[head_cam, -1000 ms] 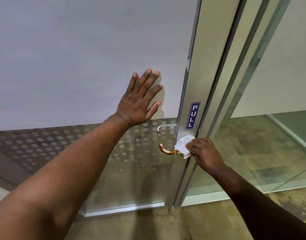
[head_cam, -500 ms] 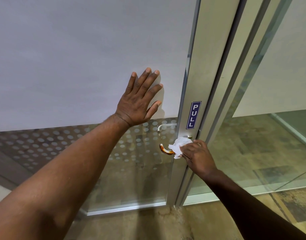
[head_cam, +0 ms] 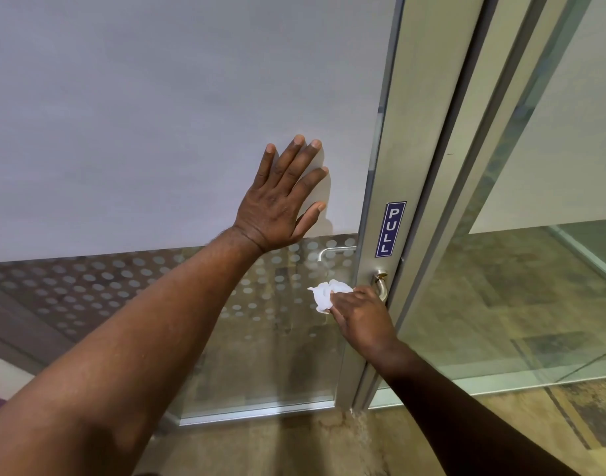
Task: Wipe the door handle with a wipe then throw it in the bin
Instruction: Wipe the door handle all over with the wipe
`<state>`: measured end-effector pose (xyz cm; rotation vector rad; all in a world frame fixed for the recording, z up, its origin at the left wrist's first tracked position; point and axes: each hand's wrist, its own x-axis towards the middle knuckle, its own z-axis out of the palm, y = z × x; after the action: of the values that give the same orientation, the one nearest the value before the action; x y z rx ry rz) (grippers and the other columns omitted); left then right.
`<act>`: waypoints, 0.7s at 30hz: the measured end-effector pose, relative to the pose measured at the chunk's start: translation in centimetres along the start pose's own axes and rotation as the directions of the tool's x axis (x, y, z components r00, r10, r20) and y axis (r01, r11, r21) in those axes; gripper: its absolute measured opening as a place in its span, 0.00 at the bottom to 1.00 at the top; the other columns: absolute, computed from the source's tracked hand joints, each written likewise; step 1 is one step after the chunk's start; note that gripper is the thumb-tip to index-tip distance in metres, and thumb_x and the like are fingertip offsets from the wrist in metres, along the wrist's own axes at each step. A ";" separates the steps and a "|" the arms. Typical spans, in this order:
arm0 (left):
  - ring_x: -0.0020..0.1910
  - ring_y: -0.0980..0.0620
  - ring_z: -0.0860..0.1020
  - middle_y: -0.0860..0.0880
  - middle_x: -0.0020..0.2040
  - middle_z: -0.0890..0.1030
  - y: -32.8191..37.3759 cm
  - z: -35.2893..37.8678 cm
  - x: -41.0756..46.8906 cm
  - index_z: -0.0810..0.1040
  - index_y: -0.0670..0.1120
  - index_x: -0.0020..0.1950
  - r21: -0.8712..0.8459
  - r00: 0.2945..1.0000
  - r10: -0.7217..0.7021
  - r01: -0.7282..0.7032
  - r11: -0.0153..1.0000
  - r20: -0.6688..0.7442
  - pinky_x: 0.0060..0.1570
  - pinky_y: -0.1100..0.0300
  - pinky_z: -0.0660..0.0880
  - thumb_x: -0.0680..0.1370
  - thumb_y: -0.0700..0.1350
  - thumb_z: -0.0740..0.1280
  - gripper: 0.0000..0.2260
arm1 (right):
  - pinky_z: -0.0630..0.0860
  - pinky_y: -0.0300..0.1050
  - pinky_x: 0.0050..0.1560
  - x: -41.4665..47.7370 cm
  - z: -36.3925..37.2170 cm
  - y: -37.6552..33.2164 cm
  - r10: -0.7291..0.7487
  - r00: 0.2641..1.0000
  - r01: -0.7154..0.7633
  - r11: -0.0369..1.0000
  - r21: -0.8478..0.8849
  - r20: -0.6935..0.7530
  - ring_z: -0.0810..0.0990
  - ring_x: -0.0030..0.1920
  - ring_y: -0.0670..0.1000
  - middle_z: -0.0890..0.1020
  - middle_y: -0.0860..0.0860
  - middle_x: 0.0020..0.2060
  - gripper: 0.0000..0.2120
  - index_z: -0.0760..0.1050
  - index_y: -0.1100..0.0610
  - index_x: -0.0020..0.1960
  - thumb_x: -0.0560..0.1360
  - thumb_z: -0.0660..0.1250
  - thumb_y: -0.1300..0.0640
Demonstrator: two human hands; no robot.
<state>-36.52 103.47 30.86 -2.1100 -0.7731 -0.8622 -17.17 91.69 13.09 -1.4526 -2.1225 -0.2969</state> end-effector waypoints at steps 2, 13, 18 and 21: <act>0.79 0.37 0.58 0.38 0.79 0.64 0.1 0.0 0.0 0.70 0.44 0.74 -0.008 1.000 0.002 -0.002 1.000 0.001 0.80 0.42 0.42 0.83 0.55 0.61 0.24 | 0.74 0.47 0.48 0.4 0.3 -0.8 0.044 0.999 -0.044 0.999 -0.025 0.011 0.83 0.37 0.54 0.87 0.49 0.37 0.09 0.84 0.56 0.49 0.70 0.78 0.57; 0.79 0.38 0.57 0.37 0.79 0.64 0.1 -0.3 0.0 0.71 0.43 0.74 -0.023 1.000 0.000 0.001 1.000 0.018 0.79 0.43 0.41 0.83 0.56 0.59 0.24 | 0.71 0.49 0.52 3.0 1.6 -2.7 0.320 0.944 -0.320 0.947 -0.014 0.081 0.85 0.41 0.57 0.88 0.54 0.41 0.11 0.84 0.55 0.52 0.76 0.67 0.51; 0.79 0.38 0.58 0.37 0.79 0.65 0.2 -0.6 -0.1 0.71 0.43 0.74 -0.060 1.000 0.001 0.000 0.998 0.024 0.80 0.43 0.42 0.83 0.55 0.58 0.24 | 0.69 0.49 0.53 4.1 1.6 -2.8 0.442 0.888 -0.446 0.895 0.006 0.127 0.82 0.43 0.58 0.87 0.54 0.44 0.13 0.84 0.53 0.54 0.76 0.67 0.47; 0.80 0.38 0.59 0.38 0.79 0.65 0.2 -0.9 -0.1 0.71 0.42 0.74 -0.095 1.000 0.001 0.001 0.995 0.023 0.80 0.42 0.44 0.83 0.55 0.60 0.24 | 0.71 0.49 0.53 4.6 1.3 -2.8 0.486 0.870 -0.493 0.863 0.107 0.087 0.81 0.41 0.57 0.87 0.52 0.41 0.13 0.85 0.52 0.48 0.78 0.66 0.45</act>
<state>-36.76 102.66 31.17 -2.2071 -0.7579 -0.8918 -21.40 94.83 14.86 -1.8740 -1.6933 0.0733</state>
